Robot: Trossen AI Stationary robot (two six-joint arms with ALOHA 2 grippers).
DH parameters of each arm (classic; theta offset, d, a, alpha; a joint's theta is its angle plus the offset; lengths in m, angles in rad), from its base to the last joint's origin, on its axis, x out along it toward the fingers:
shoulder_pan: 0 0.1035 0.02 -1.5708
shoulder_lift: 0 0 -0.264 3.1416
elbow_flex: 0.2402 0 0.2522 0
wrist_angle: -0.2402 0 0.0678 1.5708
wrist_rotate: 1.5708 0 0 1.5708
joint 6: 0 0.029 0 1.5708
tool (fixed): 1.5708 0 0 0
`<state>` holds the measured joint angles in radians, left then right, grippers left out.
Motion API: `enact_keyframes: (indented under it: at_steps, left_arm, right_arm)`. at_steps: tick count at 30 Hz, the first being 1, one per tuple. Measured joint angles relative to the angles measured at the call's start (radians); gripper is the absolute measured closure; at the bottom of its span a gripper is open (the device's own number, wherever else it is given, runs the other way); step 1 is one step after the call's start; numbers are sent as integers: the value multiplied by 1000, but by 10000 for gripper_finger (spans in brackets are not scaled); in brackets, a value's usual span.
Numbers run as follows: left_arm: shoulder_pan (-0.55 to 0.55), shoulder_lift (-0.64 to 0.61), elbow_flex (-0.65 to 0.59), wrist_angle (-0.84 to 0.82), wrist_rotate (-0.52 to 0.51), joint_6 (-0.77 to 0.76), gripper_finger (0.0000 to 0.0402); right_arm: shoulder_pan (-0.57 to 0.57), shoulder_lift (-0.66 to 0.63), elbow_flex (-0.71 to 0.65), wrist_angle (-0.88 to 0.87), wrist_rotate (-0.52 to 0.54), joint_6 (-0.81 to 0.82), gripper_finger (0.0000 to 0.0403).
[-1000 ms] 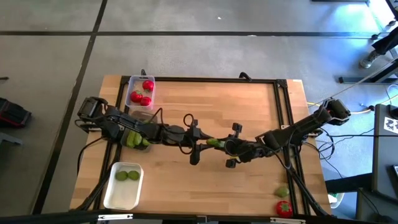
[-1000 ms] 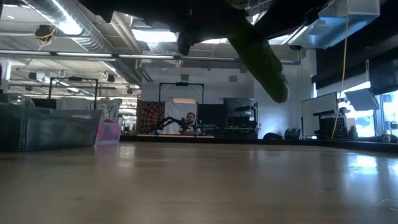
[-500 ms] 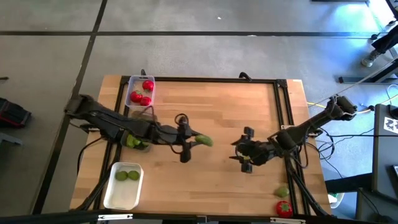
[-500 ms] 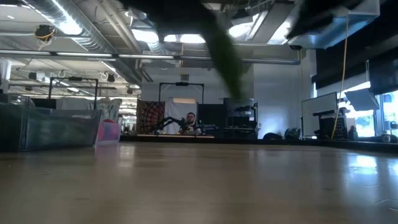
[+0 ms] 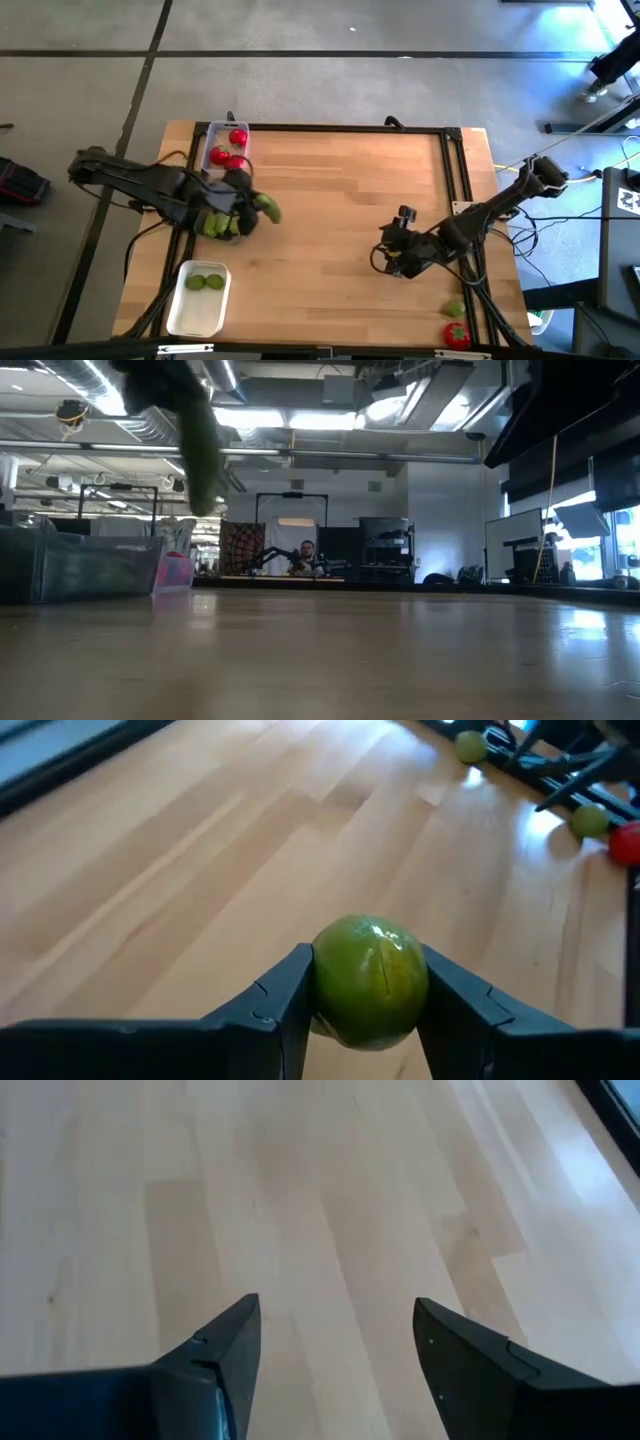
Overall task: Sort produce into baskets
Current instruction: Put the bitter melon into the black bin
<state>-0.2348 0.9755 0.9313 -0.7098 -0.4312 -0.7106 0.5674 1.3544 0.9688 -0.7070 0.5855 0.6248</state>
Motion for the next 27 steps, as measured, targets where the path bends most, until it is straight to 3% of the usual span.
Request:
enact_keyframes:
  at_steps: [6, 12, 20, 27]
  left_arm:
    - [7, -139, 41, -290, 52, -169, 261]
    - [25, -175, 52, -550, 98, -340, 261]
    - [34, -156, -40, -564, 152, -350, 261]
    - [68, -139, -56, -561, 100, -333, 260]
  right_arm:
    - [0, 29, 0, 2, 2, 0, 178]
    - [0, 31, 0, 1, 7, 3, 178]
    - [0, 31, 0, 0, 7, 4, 178]
    - [0, 31, 0, 1, 7, 5, 178]
